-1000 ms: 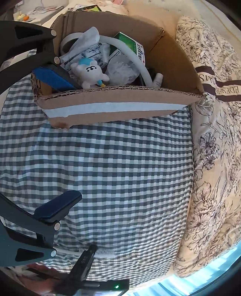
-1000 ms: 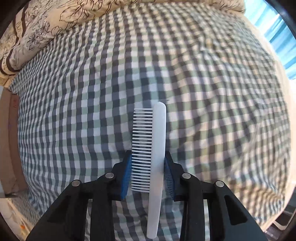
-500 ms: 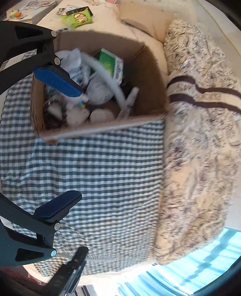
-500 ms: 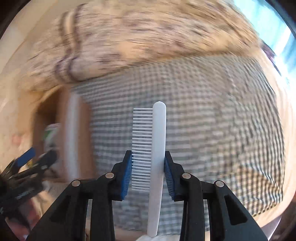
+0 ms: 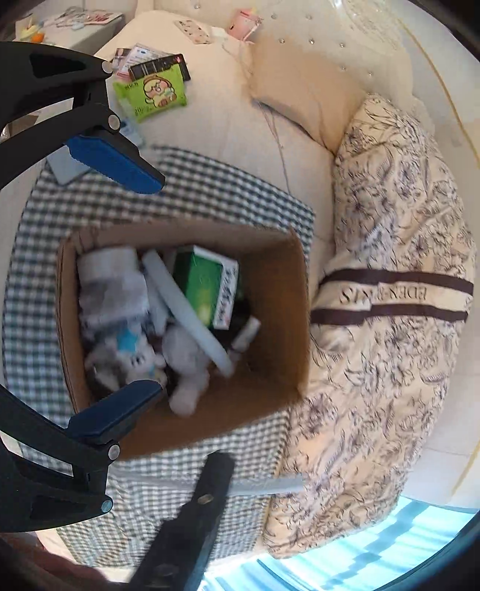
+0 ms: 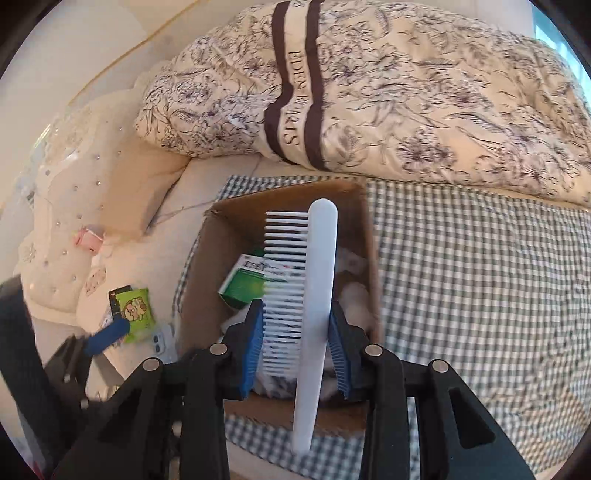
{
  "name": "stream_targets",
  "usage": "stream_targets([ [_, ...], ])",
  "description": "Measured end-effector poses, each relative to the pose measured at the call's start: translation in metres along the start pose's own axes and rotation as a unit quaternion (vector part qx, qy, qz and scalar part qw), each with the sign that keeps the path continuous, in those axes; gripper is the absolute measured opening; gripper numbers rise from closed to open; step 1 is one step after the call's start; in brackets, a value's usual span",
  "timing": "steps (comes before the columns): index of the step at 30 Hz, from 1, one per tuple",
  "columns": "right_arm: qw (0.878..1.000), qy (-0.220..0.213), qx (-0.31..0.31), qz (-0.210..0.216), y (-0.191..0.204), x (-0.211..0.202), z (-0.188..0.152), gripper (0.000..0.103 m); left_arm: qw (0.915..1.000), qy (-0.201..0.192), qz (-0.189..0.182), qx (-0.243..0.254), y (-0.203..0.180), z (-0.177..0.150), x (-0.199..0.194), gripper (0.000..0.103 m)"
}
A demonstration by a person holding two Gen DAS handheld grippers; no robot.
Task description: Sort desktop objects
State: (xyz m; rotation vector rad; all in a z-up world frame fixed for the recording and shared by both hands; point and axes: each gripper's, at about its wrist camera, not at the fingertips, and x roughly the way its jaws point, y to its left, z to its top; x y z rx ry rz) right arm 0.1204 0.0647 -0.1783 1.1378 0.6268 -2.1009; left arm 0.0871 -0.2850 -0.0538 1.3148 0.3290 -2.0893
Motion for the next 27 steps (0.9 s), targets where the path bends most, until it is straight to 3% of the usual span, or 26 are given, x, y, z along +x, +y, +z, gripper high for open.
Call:
stream_targets([
  [2,1.000,-0.010,-0.010,-0.020,0.004,0.004,0.003,0.066,0.9999,0.010,-0.010,-0.003,0.007,-0.003,0.004,0.103],
  [9,0.998,-0.026,-0.001,-0.060,-0.013,-0.033,0.008,0.067,0.9994,-0.007,-0.035,0.003,0.001,0.007,-0.013,0.103],
  [12,0.995,-0.034,0.003,-0.090,-0.029,-0.064,0.001,0.075,0.9983,-0.023,-0.047,0.027,-0.016,0.016,-0.037,0.103],
  [19,0.988,-0.059,0.019,-0.140,-0.082,-0.142,-0.027,0.075,0.9934,-0.063,-0.085,0.043,-0.075,0.019,-0.087,0.103],
  [24,0.975,-0.102,0.002,-0.197,-0.119,-0.184,-0.061,0.078,0.9914,-0.083,-0.090,0.045,-0.115,0.019,-0.108,0.103],
  [27,0.975,-0.104,0.021,-0.198,-0.147,-0.194,-0.076,0.078,0.9913,-0.095,-0.085,0.033,-0.137,0.011,-0.113,0.103],
])
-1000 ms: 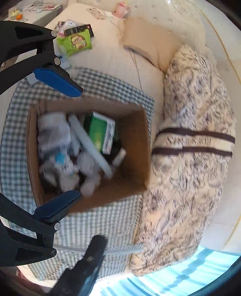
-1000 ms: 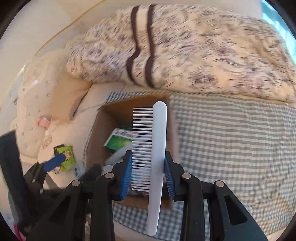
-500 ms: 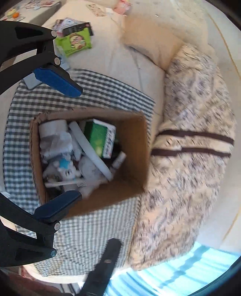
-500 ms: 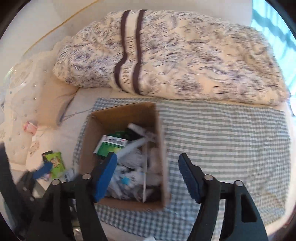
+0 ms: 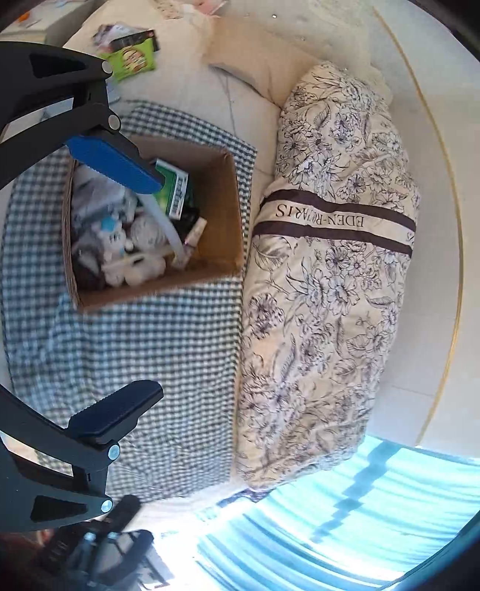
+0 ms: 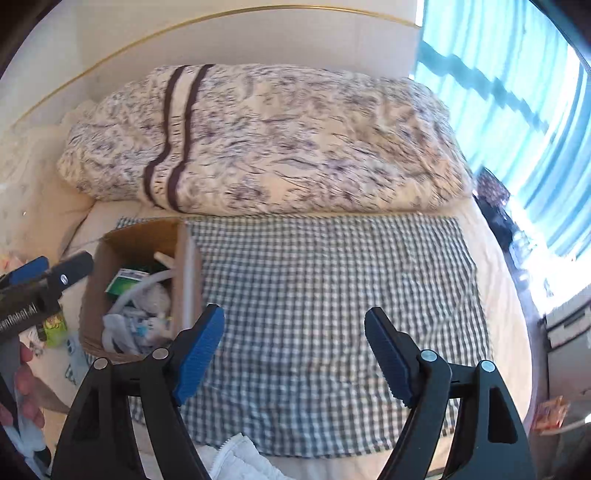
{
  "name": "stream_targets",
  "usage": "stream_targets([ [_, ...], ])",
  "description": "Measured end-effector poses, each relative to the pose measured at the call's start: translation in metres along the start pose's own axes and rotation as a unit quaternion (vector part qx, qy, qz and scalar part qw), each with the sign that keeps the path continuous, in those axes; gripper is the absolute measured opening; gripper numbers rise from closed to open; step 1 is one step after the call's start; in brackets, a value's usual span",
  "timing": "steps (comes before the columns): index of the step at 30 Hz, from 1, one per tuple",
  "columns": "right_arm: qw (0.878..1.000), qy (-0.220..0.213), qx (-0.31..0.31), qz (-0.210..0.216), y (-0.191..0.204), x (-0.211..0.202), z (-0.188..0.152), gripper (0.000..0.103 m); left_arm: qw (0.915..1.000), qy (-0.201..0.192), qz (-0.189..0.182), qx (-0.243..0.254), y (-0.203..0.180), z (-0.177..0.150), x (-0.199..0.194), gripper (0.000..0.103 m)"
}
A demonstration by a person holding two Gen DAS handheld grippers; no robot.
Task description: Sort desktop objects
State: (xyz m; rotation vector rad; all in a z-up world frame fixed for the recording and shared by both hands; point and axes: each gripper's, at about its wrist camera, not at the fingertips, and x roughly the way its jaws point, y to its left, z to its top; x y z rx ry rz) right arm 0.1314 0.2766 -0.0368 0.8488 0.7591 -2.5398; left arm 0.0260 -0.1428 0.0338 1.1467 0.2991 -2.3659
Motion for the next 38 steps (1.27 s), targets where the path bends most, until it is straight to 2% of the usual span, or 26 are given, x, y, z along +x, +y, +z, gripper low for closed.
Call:
stream_targets([
  [2,1.000,0.010,0.013,0.005,-0.017,0.003,-0.004,0.078,0.9999,-0.007,0.006,0.008,-0.012,-0.008,0.000,0.103],
  [5,1.000,0.008,0.016,0.006,-0.034,0.003,-0.008,0.079,0.9998,0.008,0.005,0.017,-0.027,-0.019,0.004,0.103],
  [9,1.000,-0.003,0.002,0.017,-0.038,0.000,-0.012,0.079,0.9995,0.014,0.012,0.027,-0.037,-0.030,0.002,0.103],
  [17,0.998,0.008,-0.047,0.049,-0.009,0.005,-0.017,0.078,0.9989,0.020,0.028,0.031,-0.041,-0.038,-0.003,0.103],
  [22,0.996,0.012,-0.073,0.059,0.012,0.009,-0.019,0.078,0.9983,0.023,0.051,0.017,-0.026,-0.038,-0.005,0.103],
  [27,0.995,0.016,-0.082,0.063,0.026,0.012,-0.020,0.079,0.9979,0.030,0.057,0.002,-0.008,-0.039,-0.003,0.103],
  [31,0.994,0.012,-0.092,0.059,0.037,0.012,-0.020,0.079,0.9992,0.033,0.019,-0.011,0.001,-0.038,-0.001,0.103],
  [34,0.994,0.019,-0.095,0.060,0.043,0.015,-0.021,0.079,0.9983,0.045,0.034,-0.015,0.002,-0.041,0.004,0.103],
  [38,0.993,0.024,-0.096,0.058,0.046,0.018,-0.021,0.079,0.9988,0.041,0.017,-0.023,0.008,-0.043,0.001,0.103],
])
